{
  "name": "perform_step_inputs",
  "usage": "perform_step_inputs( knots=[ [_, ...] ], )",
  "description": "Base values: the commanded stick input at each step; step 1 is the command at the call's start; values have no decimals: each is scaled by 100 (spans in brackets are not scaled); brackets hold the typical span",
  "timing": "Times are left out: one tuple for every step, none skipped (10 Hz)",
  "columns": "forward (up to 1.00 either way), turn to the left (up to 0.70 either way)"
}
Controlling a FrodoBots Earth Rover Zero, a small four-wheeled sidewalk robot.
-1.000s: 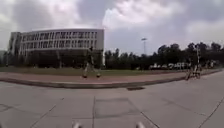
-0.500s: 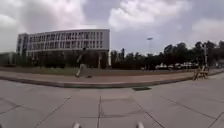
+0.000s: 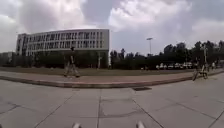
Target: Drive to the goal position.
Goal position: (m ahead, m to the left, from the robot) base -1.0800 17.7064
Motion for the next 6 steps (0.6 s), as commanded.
perform_step_inputs(
  knots=[
    [25,0],
    [36,0],
    [10,13],
    [0,46],
    [0,60],
    [0,60]
  ],
)
